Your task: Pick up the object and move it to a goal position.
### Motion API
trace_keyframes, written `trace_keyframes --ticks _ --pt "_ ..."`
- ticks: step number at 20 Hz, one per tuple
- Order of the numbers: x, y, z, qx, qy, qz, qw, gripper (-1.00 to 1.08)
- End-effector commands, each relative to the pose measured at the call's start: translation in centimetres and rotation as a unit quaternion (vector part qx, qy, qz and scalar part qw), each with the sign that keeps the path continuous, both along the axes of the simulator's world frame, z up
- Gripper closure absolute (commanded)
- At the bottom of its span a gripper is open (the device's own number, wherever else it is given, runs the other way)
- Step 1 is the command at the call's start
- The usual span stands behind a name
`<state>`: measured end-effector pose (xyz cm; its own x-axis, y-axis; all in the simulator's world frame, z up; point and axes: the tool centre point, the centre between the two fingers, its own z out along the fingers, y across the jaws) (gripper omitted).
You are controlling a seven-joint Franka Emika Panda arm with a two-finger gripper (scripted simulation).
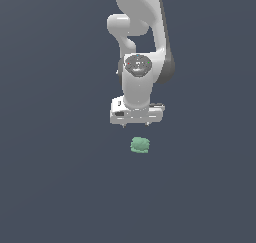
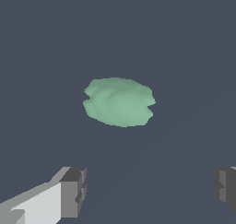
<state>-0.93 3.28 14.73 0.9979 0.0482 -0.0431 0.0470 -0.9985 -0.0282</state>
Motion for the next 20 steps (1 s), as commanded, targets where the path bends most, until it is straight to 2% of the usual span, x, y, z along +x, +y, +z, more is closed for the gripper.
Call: trace_keyframes --ticks 1,12,16,20 --pt "0.0 0.0 0.0 0.0 0.0 0.004 1.0 -0.92" --pt "0.5 0.3 -0.4 0.0 -0.003 0.077 0.9971 -0.92" --pt "0.8 0.4 -0.6 0.0 -0.005 0.123 0.9924 -0.92" --pt "1.1 0.6 -0.9 0.0 -0.007 0.179 0.9838 -0.92"
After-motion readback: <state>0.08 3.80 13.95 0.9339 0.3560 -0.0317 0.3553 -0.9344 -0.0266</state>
